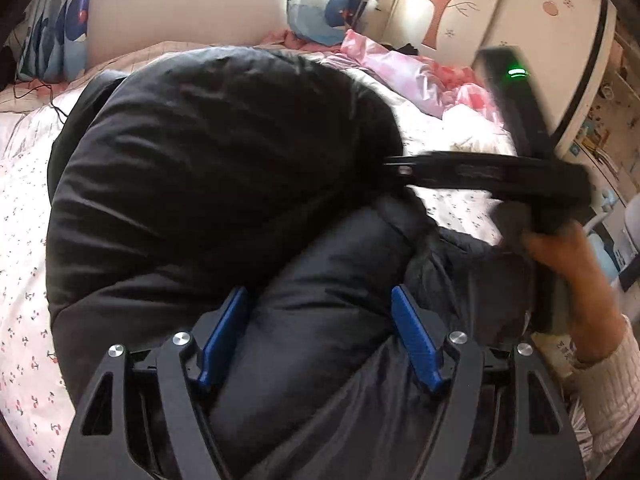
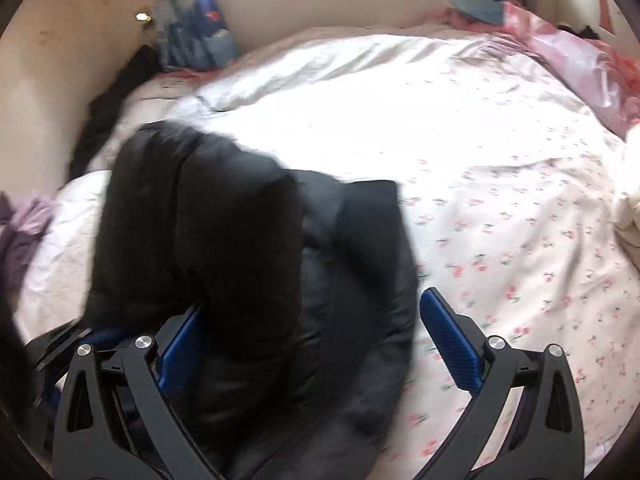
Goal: Fold large clothes
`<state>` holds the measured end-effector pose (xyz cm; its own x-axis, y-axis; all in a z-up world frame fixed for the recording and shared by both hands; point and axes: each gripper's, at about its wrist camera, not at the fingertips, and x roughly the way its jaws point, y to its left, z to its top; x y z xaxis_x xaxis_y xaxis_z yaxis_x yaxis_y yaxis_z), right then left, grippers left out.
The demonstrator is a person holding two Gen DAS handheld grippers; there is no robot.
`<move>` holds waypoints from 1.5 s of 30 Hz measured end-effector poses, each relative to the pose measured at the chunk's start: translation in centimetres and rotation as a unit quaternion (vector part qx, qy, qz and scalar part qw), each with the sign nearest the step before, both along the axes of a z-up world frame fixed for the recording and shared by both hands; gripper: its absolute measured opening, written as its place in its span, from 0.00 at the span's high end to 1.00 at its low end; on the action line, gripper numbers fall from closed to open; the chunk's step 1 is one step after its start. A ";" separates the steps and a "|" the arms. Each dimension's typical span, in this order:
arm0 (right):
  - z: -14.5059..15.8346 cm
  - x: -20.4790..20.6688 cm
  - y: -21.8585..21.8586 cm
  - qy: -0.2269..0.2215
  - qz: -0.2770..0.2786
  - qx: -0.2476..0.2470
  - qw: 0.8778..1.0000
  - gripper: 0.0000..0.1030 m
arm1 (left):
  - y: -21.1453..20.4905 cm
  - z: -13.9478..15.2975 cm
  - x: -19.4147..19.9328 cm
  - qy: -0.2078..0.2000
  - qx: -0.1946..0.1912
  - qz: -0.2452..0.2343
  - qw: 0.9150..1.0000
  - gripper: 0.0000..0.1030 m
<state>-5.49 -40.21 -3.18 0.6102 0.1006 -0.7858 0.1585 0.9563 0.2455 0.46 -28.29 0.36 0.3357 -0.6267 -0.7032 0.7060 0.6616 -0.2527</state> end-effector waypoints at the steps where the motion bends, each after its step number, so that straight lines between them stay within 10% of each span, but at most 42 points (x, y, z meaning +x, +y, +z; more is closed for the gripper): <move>1: -2.0 0.4 -0.9 0.017 -0.007 0.038 0.999 0.07 | 0.5 0.3 0.8 0.004 -0.004 -0.004 1.000 0.32; 6: -6.6 -0.3 -1.8 0.045 -0.021 0.091 0.995 0.07 | 1.9 -0.2 0.6 0.027 -0.008 -0.018 0.999 0.32; 15: 2.6 -1.2 1.0 -0.059 -0.027 -0.010 0.998 0.07 | 2.6 -1.0 -1.7 -0.002 0.010 -0.010 1.000 0.32; 24: -6.0 -0.9 -1.5 0.021 -0.048 0.131 0.990 0.07 | 6.8 0.4 -2.7 0.018 -0.027 -0.009 0.999 0.31; 29: -6.3 -1.1 -2.0 0.021 -0.046 0.139 0.989 0.07 | 17.6 2.1 0.9 0.075 -0.159 0.126 0.976 0.24; 35: -7.1 0.2 -0.8 0.007 -0.033 0.201 0.979 0.07 | 19.9 -6.0 7.1 0.238 -0.183 0.163 0.940 0.12; 38: -7.7 1.0 0.2 -0.003 -0.025 0.247 0.969 0.06 | 17.9 -5.5 7.4 0.218 -0.184 0.131 0.950 0.11; 45: -4.5 6.8 11.2 -0.029 0.114 0.351 0.929 0.06 | 23.4 5.7 5.5 0.053 -0.160 0.130 0.977 0.14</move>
<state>1.35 -29.04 -7.67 0.5489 0.7073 -0.4454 -0.0610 0.5654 0.8226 6.00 -4.92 6.03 0.4491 -0.7236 -0.5241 0.4835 0.6901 -0.5385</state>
